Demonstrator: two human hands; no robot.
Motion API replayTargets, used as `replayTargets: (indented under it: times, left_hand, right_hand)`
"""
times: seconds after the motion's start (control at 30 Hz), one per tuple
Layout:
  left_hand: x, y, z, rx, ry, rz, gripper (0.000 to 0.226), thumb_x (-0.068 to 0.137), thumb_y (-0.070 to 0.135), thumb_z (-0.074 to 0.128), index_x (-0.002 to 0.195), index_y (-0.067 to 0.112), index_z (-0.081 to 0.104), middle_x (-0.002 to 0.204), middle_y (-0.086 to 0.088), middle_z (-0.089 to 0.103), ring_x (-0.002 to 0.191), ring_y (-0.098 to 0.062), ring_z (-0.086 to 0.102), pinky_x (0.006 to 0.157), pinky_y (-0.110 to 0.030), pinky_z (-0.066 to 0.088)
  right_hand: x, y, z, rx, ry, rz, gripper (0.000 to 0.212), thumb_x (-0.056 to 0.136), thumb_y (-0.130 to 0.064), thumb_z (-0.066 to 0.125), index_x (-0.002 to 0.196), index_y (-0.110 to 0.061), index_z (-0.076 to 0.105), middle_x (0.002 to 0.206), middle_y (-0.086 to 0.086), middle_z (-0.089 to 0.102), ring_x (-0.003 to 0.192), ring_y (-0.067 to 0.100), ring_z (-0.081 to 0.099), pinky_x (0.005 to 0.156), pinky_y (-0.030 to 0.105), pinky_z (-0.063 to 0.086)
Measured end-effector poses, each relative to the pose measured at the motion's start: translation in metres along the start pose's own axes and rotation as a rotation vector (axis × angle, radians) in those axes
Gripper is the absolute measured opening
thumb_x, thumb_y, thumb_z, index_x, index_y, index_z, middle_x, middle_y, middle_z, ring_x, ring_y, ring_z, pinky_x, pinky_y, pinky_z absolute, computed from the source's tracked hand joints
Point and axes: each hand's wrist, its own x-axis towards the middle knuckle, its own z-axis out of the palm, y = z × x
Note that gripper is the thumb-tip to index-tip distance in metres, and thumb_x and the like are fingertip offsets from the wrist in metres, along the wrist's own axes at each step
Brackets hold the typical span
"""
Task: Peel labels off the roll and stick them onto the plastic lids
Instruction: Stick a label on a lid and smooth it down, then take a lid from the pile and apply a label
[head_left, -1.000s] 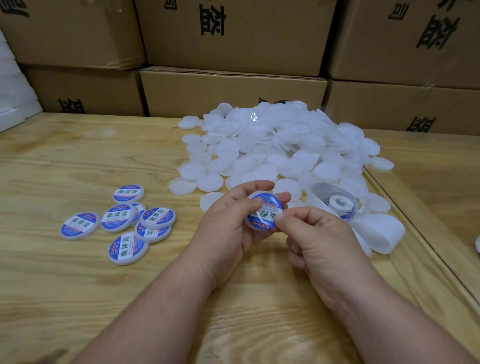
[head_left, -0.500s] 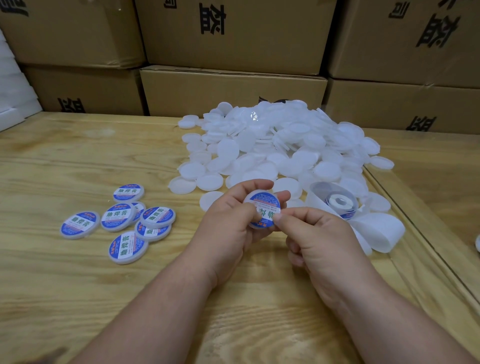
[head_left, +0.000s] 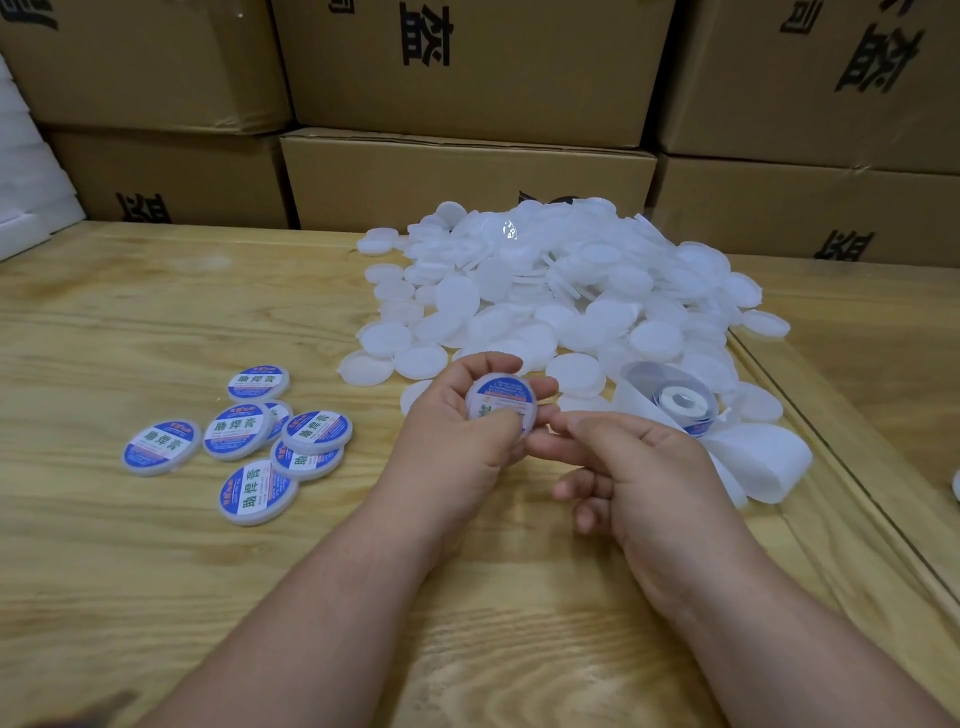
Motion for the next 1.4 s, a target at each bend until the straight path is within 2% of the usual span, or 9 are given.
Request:
replayTargets:
  times: [0.23, 0.37, 0.67, 0.77, 0.97, 1.07, 1.17, 1.27, 1.4]
  left_hand:
    - [0.001, 0.003, -0.006, -0.008, 0.168, 0.016, 0.032, 0.081, 0.007, 0.084, 0.103, 0.02, 0.064, 0.088, -0.004, 0.077, 0.073, -0.021, 0.074, 0.069, -0.03, 0.061]
    - [0.002, 0.005, -0.004, 0.073, 0.179, 0.035, 0.012, 0.098, 0.024, 0.068, 0.108, 0.017, 0.065, 0.097, -0.001, 0.079, 0.08, -0.021, 0.077, 0.064, -0.028, 0.061]
    - [-0.003, 0.018, -0.022, 0.255, 0.339, 0.208, 0.035, 0.109, 0.038, 0.038, 0.11, 0.021, 0.068, 0.1, 0.006, 0.078, 0.089, -0.013, 0.075, 0.069, -0.029, 0.063]
    - [-0.002, 0.031, -0.046, 0.535, 0.45, 0.272, 0.022, 0.105, 0.038, 0.049, 0.102, 0.037, 0.071, 0.088, 0.026, 0.071, 0.082, 0.007, 0.065, 0.066, -0.01, 0.051]
    - [-0.003, 0.048, -0.087, 0.77, 0.65, 0.13, 0.009, 0.083, 0.042, 0.08, 0.084, 0.035, 0.074, 0.072, 0.017, 0.07, 0.064, -0.006, 0.066, 0.042, -0.023, 0.046]
    - [-0.003, 0.049, -0.099, 0.925, 0.695, 0.017, 0.015, 0.082, 0.049, 0.078, 0.08, 0.034, 0.075, 0.072, 0.011, 0.071, 0.06, -0.017, 0.066, 0.052, -0.032, 0.051]
    - [0.001, 0.048, -0.105, 1.066, 0.721, -0.094, 0.019, 0.083, 0.051, 0.075, 0.072, 0.036, 0.074, 0.068, 0.012, 0.07, 0.077, -0.019, 0.07, 0.072, -0.04, 0.057]
    - [0.003, 0.048, -0.102, 1.34, 0.736, -0.159, 0.018, 0.085, 0.055, 0.072, 0.073, 0.042, 0.071, 0.107, 0.009, 0.061, 0.121, -0.029, 0.043, 0.092, -0.042, 0.037]
    - [0.001, 0.046, -0.091, 1.425, 0.765, -0.02, 0.016, 0.088, 0.053, 0.069, 0.101, 0.045, 0.072, 0.135, 0.005, 0.052, 0.129, -0.033, 0.034, 0.104, -0.048, 0.028]
  right_hand:
    - [0.001, 0.001, 0.001, -0.038, 0.049, -0.008, 0.014, 0.095, -0.02, 0.061, 0.095, -0.014, 0.074, 0.09, 0.005, 0.08, 0.054, 0.012, 0.062, 0.044, 0.023, 0.045]
    - [0.002, 0.005, 0.002, -0.077, 0.04, -0.029, 0.014, 0.094, -0.019, 0.061, 0.091, -0.015, 0.075, 0.088, 0.005, 0.08, 0.053, 0.012, 0.06, 0.045, 0.023, 0.044]
    - [0.009, 0.017, 0.013, -0.372, 0.009, -0.175, 0.016, 0.096, -0.023, 0.065, 0.083, -0.024, 0.074, 0.071, -0.005, 0.076, 0.047, 0.0, 0.052, 0.05, 0.018, 0.043]
    - [0.011, 0.017, 0.013, -0.404, 0.0, -0.196, 0.016, 0.096, -0.024, 0.064, 0.084, -0.025, 0.074, 0.07, -0.006, 0.076, 0.05, 0.001, 0.051, 0.052, 0.018, 0.043]
    - [0.012, 0.02, 0.01, -0.389, -0.011, -0.233, 0.016, 0.096, -0.024, 0.064, 0.083, -0.026, 0.074, 0.069, -0.006, 0.075, 0.05, 0.005, 0.05, 0.049, 0.016, 0.044]
    - [0.008, 0.022, 0.009, -0.511, 0.003, -0.371, 0.016, 0.096, -0.023, 0.065, 0.083, -0.029, 0.073, 0.066, -0.01, 0.072, 0.053, 0.002, 0.057, 0.054, 0.011, 0.043]
    - [-0.001, 0.015, 0.01, -0.573, 0.103, -0.776, 0.013, 0.092, -0.022, 0.066, 0.082, -0.022, 0.074, 0.064, -0.005, 0.066, 0.055, 0.013, 0.06, 0.055, 0.021, 0.047]
    - [0.001, -0.001, -0.003, -0.546, 0.353, -1.056, 0.016, 0.091, -0.02, 0.063, 0.089, -0.012, 0.076, 0.064, -0.003, 0.066, 0.057, 0.016, 0.058, 0.058, 0.025, 0.048]
    - [0.012, -0.021, -0.04, -0.702, 0.586, -0.992, 0.016, 0.092, -0.023, 0.065, 0.099, -0.011, 0.074, 0.085, -0.005, 0.063, 0.078, 0.01, 0.052, 0.076, 0.034, 0.049]
